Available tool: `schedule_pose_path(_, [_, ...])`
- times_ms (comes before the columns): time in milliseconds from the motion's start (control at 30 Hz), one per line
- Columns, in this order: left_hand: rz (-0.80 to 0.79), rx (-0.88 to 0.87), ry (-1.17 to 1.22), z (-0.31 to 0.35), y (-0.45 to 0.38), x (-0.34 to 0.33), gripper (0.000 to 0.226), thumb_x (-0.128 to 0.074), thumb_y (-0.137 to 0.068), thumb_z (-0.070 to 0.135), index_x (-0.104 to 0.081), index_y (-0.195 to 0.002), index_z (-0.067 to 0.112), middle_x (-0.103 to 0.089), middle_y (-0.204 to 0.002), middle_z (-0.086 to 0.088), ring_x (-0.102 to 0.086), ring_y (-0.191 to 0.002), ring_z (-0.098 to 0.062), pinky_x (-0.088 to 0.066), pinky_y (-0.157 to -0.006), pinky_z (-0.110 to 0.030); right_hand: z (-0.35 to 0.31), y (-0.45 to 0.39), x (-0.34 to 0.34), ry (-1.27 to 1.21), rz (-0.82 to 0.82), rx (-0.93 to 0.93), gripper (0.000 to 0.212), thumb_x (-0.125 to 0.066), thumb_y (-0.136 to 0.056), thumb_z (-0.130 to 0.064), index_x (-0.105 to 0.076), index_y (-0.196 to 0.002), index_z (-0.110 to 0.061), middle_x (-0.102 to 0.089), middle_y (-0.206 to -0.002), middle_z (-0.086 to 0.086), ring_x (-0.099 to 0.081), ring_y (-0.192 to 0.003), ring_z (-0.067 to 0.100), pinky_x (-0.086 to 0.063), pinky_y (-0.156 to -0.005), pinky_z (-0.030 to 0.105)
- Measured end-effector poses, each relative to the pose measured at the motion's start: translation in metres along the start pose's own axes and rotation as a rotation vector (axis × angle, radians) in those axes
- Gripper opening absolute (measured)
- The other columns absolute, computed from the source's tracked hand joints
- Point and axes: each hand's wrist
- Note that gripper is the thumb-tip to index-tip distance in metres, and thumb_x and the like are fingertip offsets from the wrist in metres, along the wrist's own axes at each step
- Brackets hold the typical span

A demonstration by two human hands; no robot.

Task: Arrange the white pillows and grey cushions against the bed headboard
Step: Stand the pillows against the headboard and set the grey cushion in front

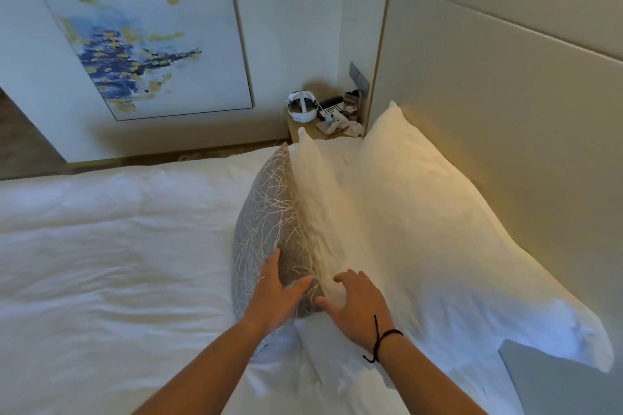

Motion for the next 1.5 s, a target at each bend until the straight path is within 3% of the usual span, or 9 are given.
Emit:
schedule_pose_path(133, [0.134,0.028,-0.141,0.013,0.007,-0.03,0.106,-0.071,-0.075,0.061,-0.009,-0.155,0.033,-0.016,-0.162,-0.004,-0.02,-0.147,-0.028,-0.028,-0.116,-0.052,0.049,0.017,-0.004,-0.023,-0.247,-0.053,0.073,-0.06,-0.082,-0.06,-0.031,-0.145,-0.035,-0.022,-0.158,-0.002,-0.034,-0.14,0.019,-0.035,-0.109,0.033])
schedule_pose_path(200, [0.205,0.034,-0.207,0.019,0.008,-0.046,0.104,-0.069,-0.075,0.063,-0.008,-0.154,0.035,-0.01,-0.163,-0.006,-0.014,-0.148,-0.029,-0.026,-0.117,-0.052,0.07,0.024,0.0,-0.051,-0.351,-0.031,0.076,-0.064,-0.083,-0.048,-0.02,-0.145,-0.048,-0.01,-0.162,-0.004,-0.03,-0.142,0.019,-0.035,-0.11,0.034])
schedule_pose_path(367, [0.271,-0.079,-0.468,0.042,0.002,-0.077,0.09,-0.057,-0.079,0.07,-0.008,-0.15,0.044,0.002,-0.164,-0.008,0.003,-0.151,-0.026,-0.01,-0.12,-0.051,0.098,0.026,0.022,-0.193,-0.459,0.025,0.081,-0.068,-0.079,-0.039,-0.02,-0.142,-0.055,-0.049,-0.137,-0.007,-0.053,-0.114,0.016,-0.045,-0.097,0.031])
schedule_pose_path(467, [0.232,-0.155,-0.634,0.062,-0.017,-0.08,0.083,-0.052,-0.085,0.066,-0.01,-0.151,0.04,-0.003,-0.164,-0.008,-0.001,-0.15,-0.028,-0.005,-0.12,-0.05,0.106,0.025,0.035,-0.269,-0.505,-0.009,0.066,-0.068,-0.079,-0.046,-0.033,-0.134,-0.055,-0.061,-0.117,-0.009,-0.061,-0.097,0.013,-0.05,-0.089,0.029])
schedule_pose_path(700, [-0.049,-0.231,-0.55,0.095,-0.062,-0.103,0.071,-0.059,-0.088,0.052,-0.027,-0.149,0.034,-0.02,-0.162,-0.004,-0.018,-0.148,-0.025,-0.022,-0.118,-0.044,0.121,0.027,0.063,-0.291,-0.315,-0.104,0.041,-0.063,-0.086,-0.044,-0.051,-0.125,-0.044,-0.064,-0.101,-0.017,-0.06,-0.089,0.002,-0.049,-0.085,0.024])
schedule_pose_path(900, [-0.287,-0.343,-0.454,0.118,-0.08,-0.157,0.062,-0.06,-0.09,0.048,-0.039,-0.145,0.029,-0.039,-0.153,0.003,-0.033,-0.141,-0.019,-0.031,-0.113,-0.035,0.154,0.034,0.122,-0.138,-0.054,-0.249,0.041,-0.064,-0.089,-0.043,-0.054,-0.128,-0.035,-0.061,-0.123,-0.013,-0.054,-0.115,0.007,-0.044,-0.099,0.027])
schedule_pose_path(1067, [-0.393,-0.446,-0.483,0.137,-0.099,-0.19,0.052,-0.056,-0.09,0.059,-0.055,-0.132,0.029,-0.049,-0.144,0.008,-0.039,-0.136,-0.014,-0.033,-0.109,-0.03,0.181,0.015,0.168,-0.116,0.211,-0.367,0.04,-0.062,-0.091,-0.038,-0.055,-0.129,-0.028,-0.061,-0.127,-0.01,-0.054,-0.118,0.009,-0.043,-0.096,0.023])
schedule_pose_path(1300, [-0.393,-0.591,-0.664,0.173,-0.146,-0.216,0.037,-0.044,-0.1,0.045,-0.054,-0.133,0.031,-0.044,-0.15,0.007,-0.039,-0.138,-0.015,-0.029,-0.114,-0.034,0.218,-0.035,0.186,0.01,0.082,-0.466,0.062,-0.051,-0.094,-0.05,-0.036,-0.145,-0.018,-0.048,-0.144,0.0,-0.047,-0.128,0.021,-0.04,-0.104,0.033])
schedule_pose_path(1500, [-0.391,-0.754,-0.957,0.22,-0.209,-0.236,0.04,-0.039,-0.101,0.03,-0.047,-0.14,0.03,-0.038,-0.155,0.005,-0.028,-0.144,-0.017,-0.021,-0.12,-0.042,0.242,-0.086,0.191,-0.073,0.057,-0.52,0.069,-0.049,-0.088,-0.062,-0.04,-0.139,-0.016,-0.052,-0.136,0.004,-0.052,-0.119,0.024,-0.047,-0.096,0.039])
Point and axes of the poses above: each hand's wrist, its own y-axis away from the middle knuckle, its own x-axis out of the back of the hand, z = x × y
